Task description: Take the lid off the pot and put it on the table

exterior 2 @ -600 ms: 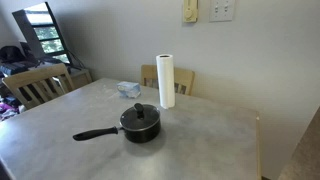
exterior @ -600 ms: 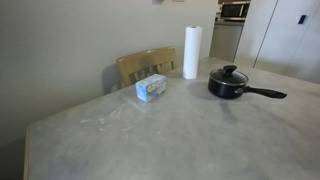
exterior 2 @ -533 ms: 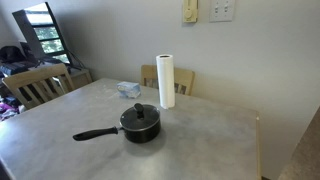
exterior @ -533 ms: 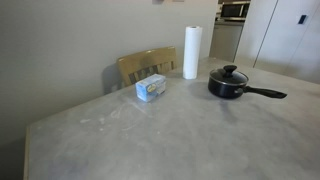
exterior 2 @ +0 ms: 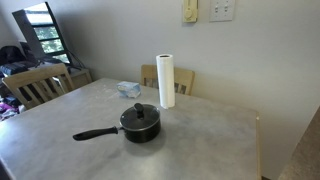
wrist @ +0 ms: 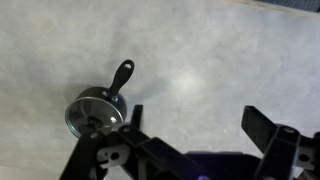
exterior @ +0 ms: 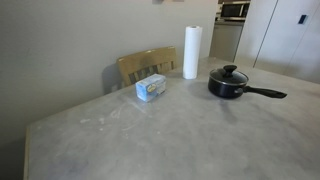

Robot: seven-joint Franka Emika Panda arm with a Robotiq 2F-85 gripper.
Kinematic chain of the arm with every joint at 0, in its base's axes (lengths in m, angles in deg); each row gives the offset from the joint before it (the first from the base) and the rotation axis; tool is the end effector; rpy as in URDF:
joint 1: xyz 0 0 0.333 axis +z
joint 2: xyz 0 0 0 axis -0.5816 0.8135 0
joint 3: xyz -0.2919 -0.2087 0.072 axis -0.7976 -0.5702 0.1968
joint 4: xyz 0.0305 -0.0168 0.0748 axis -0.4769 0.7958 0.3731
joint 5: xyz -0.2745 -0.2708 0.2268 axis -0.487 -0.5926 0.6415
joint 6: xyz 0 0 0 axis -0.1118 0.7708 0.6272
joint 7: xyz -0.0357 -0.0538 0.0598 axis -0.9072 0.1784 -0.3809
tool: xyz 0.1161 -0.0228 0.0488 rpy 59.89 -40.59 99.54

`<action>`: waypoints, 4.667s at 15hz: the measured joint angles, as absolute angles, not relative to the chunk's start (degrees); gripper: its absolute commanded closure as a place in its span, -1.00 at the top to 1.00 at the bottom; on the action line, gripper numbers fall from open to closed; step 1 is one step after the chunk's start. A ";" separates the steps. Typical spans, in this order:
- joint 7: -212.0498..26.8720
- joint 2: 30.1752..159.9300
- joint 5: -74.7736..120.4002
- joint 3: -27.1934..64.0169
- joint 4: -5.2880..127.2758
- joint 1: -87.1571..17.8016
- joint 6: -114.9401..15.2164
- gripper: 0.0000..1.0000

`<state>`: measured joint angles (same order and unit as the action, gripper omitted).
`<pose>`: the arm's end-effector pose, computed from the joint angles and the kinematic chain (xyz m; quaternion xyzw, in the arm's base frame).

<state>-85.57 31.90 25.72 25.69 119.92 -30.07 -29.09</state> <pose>0.3395 0.0534 0.4995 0.9925 0.0903 0.0802 0.0176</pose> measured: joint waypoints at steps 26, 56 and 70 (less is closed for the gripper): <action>-63.94 77.42 28.17 9.06 97.03 -36.70 -48.80 1.00; -15.31 97.53 33.00 19.05 82.60 -45.28 -51.04 1.00; -7.06 103.12 32.95 20.47 81.71 -48.24 -53.61 1.00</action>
<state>-7.06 103.12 32.95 20.47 81.71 -48.24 -53.61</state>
